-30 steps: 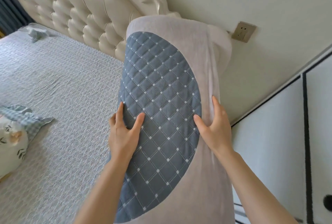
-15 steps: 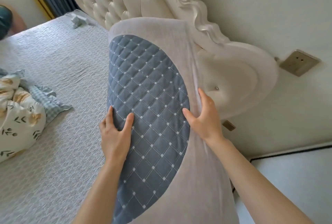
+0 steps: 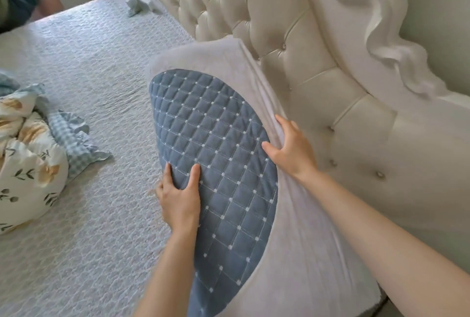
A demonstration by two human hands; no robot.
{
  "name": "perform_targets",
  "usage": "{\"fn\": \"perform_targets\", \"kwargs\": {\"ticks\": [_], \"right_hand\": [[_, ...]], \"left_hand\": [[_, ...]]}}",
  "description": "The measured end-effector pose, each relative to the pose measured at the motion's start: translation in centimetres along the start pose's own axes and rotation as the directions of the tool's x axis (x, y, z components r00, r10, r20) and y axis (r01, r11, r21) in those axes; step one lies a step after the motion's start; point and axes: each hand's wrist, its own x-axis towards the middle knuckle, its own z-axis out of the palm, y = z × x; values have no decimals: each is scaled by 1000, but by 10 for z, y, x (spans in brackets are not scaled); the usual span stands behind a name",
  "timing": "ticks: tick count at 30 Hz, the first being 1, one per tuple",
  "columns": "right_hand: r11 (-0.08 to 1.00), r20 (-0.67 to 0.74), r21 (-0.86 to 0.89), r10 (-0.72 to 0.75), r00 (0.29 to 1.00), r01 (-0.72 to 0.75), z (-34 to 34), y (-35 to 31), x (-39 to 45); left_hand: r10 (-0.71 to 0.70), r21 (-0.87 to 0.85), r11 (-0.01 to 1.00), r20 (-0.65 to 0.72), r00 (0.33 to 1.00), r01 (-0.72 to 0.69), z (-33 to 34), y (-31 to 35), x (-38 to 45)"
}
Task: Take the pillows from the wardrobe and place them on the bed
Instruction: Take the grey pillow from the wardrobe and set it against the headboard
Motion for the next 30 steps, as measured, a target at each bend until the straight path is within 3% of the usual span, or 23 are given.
{"fn": "perform_targets", "kwargs": {"ticks": [8,10,12,15,17,20,23,26,28,30], "right_hand": [[991,-13,27,-132,991,132,62,32,129],[992,87,-32,-120,989,123,84,57,147],[980,248,-175,-46,968,91,100,90,154],[955,448,-295,101,888,40,113,140,138],[960,489,-276,106,866,38,113,164,122],[972,490,-233,91,867,30,107,178,110],[970,476,-225,189,859,-88,100,185,102],[912,412,-206,410,814,-355,97,196,84],[763,337,-204,643,688,-614,94,206,72],[617,292,-242,782,550,-749,91,216,64]], "left_hand": [[-115,-174,979,-65,991,102,98,-34,71],[-119,-139,984,-15,993,115,122,-47,84],[-161,-62,983,127,979,170,147,-60,91],[-281,106,960,292,914,261,177,-79,87],[-285,191,953,297,912,236,188,-87,79],[-258,166,962,274,926,219,191,-93,75],[-284,114,958,258,924,263,187,-97,73],[-458,50,886,242,855,460,184,-100,73],[-560,10,814,283,779,581,184,-100,72],[-591,8,788,293,752,616,186,-99,76]]}}
